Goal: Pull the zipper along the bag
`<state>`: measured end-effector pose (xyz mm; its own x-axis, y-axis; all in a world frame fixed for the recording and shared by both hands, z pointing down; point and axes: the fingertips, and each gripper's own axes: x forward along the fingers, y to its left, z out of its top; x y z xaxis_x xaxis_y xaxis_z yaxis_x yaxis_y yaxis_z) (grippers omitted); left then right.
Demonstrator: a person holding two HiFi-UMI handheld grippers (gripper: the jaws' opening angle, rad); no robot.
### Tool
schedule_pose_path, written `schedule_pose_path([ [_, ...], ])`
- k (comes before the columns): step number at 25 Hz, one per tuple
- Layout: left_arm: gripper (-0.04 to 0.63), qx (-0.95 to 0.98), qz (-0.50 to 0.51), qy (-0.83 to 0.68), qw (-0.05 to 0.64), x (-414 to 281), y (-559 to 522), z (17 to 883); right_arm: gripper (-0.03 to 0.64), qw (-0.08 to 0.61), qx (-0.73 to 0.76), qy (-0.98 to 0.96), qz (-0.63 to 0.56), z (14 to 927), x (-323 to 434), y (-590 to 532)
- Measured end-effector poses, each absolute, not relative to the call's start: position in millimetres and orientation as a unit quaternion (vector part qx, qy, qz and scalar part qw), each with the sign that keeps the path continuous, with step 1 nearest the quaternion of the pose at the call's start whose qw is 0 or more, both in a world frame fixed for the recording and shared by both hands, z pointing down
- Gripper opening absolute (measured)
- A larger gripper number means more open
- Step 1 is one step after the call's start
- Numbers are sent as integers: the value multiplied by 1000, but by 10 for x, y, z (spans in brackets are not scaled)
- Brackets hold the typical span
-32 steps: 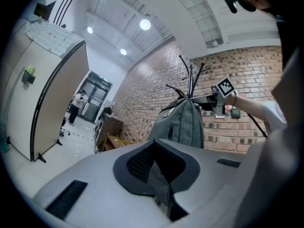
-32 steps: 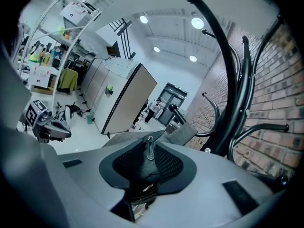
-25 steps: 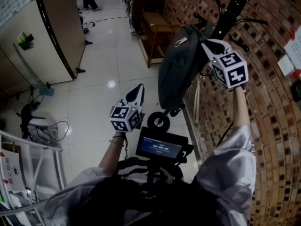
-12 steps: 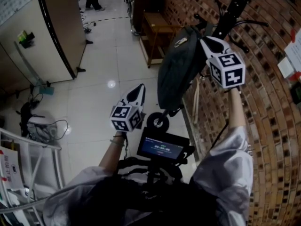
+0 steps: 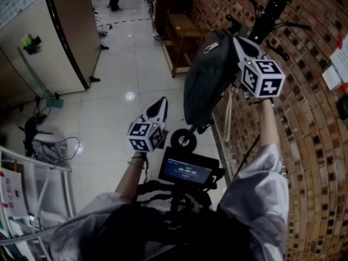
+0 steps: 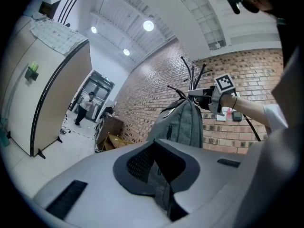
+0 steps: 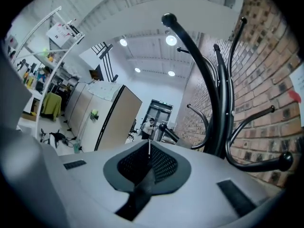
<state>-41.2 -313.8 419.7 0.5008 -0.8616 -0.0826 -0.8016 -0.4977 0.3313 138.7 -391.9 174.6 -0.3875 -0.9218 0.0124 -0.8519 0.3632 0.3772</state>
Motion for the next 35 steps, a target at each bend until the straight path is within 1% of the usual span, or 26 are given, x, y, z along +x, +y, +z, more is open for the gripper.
schedule_pose_path([
  [3,8,856,-125,-485,130,-426,-3142,4196,8,106,544,-813,-180,1771,1409,-3919],
  [8,8,857,-125,-482,133,-409,-3126,4216,9,98,530,-823,-178,1788,1413,-3915],
  [10,8,858,-124,-481,134,-401,-3128,4218,11,125,522,-823,-189,1856,1386,-3922],
  [12,8,858,-124,-481,134,-394,-3136,4218,24,171,517,-810,-216,1963,1345,-3952],
  [14,8,857,-123,-482,135,-399,-3142,4222,28,192,527,-789,-251,1987,1312,-3970],
  [19,8,853,-125,-489,133,-495,-3167,4226,17,194,532,-782,-260,1949,1308,-3963],
  [24,8,850,-125,-494,133,-541,-3181,4241,12,198,510,-804,-235,1978,1360,-3912],
  [30,8,852,-121,-492,132,-519,-3157,4248,9,249,469,-810,-248,2037,1345,-3766],
  [35,8,853,-119,-490,132,-451,-3128,4233,9,256,472,-806,-251,2070,1372,-3743],
])
